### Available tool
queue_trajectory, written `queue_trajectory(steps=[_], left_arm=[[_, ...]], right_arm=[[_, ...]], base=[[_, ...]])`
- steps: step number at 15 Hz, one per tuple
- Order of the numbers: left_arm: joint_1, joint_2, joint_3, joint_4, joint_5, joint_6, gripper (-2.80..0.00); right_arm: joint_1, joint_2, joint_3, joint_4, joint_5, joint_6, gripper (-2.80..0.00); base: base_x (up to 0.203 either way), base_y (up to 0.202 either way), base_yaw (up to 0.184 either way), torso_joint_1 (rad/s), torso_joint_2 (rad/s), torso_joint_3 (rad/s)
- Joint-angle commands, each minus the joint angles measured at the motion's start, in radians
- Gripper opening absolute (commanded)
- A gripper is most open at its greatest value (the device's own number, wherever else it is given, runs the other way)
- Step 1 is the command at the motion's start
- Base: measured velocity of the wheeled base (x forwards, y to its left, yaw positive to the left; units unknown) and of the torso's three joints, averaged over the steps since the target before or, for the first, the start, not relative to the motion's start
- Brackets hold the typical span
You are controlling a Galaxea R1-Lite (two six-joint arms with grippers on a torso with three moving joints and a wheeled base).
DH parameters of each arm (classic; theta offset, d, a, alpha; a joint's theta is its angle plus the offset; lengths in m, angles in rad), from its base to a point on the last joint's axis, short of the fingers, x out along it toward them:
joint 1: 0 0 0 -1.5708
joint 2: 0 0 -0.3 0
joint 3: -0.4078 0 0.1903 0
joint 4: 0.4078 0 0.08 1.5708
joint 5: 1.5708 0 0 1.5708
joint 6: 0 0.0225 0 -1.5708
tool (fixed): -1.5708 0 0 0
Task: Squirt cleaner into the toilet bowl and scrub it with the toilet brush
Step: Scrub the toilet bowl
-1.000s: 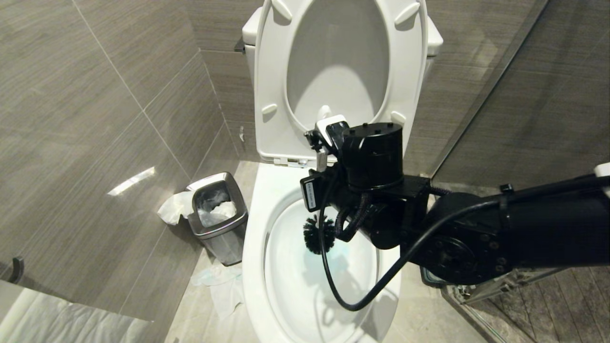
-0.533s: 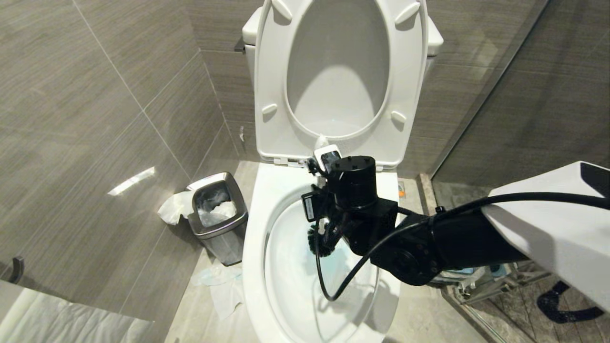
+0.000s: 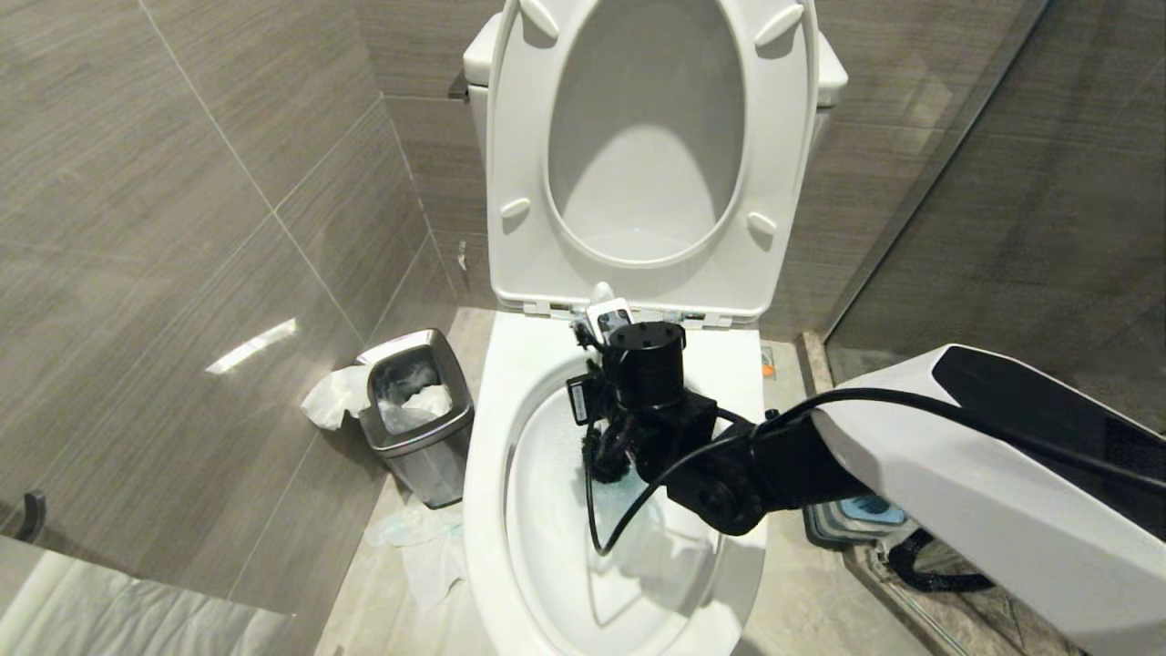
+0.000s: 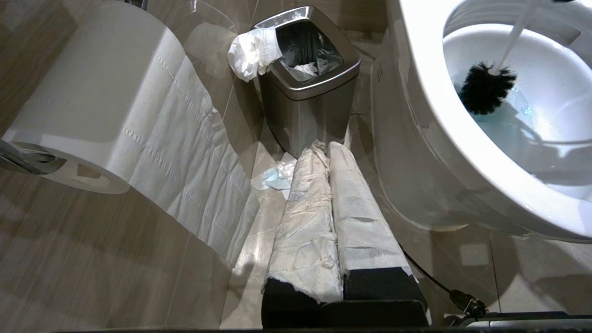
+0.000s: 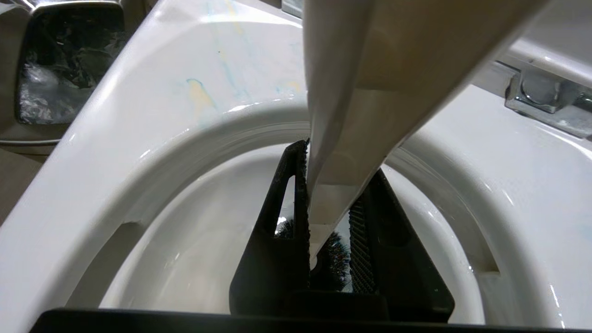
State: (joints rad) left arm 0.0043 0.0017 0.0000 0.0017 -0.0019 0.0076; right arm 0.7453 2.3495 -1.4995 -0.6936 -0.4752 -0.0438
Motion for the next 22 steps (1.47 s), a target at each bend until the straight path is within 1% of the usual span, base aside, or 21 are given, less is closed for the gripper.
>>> queue_trajectory(steps=[1,3,6,10,12,15,20,22], left_arm=[[0.000,0.001,0.002,0.001,0.000,0.000,-2.80],[0.000,0.001,0.002,0.000,0.000,0.000,-2.80],[0.000,0.001,0.002,0.000,0.000,0.000,-2.80],[0.000,0.001,0.001,0.000,0.000,0.000,-2.80],[0.000,0.001,0.001,0.000,0.000,0.000,-2.80],[0.000,0.001,0.002,0.000,0.000,0.000,-2.80],[0.000,0.001,0.001,0.000,0.000,0.000,-2.80],[0.000,0.001,0.001,0.000,0.000,0.000,-2.80]], right_arm=[[-0.001,0.039,-0.033,-0.004,-0.008,-0.007,-2.80],[-0.002,0.014,-0.029,-0.004,-0.009,-0.007,-2.80],[-0.001,-0.089,-0.011,0.003,-0.012,-0.008,-2.80],[0.007,-0.261,0.008,0.060,-0.003,-0.047,-2.80],[0.022,-0.306,0.012,0.099,-0.001,-0.053,-2.80],[0.033,-0.294,0.030,0.103,-0.004,-0.054,-2.80],[0.034,-0.190,0.031,0.094,-0.011,-0.048,-2.80],[0.034,-0.130,0.029,0.053,-0.016,-0.047,-2.80]], base=[[0.000,0.000,0.000,0.000,0.00,0.000],[0.000,0.000,0.000,0.000,0.00,0.000],[0.000,0.000,0.000,0.000,0.00,0.000],[0.000,0.000,0.000,0.000,0.00,0.000],[0.000,0.000,0.000,0.000,0.00,0.000],[0.000,0.000,0.000,0.000,0.00,0.000],[0.000,0.000,0.000,0.000,0.00,0.000],[0.000,0.000,0.000,0.000,0.00,0.000]])
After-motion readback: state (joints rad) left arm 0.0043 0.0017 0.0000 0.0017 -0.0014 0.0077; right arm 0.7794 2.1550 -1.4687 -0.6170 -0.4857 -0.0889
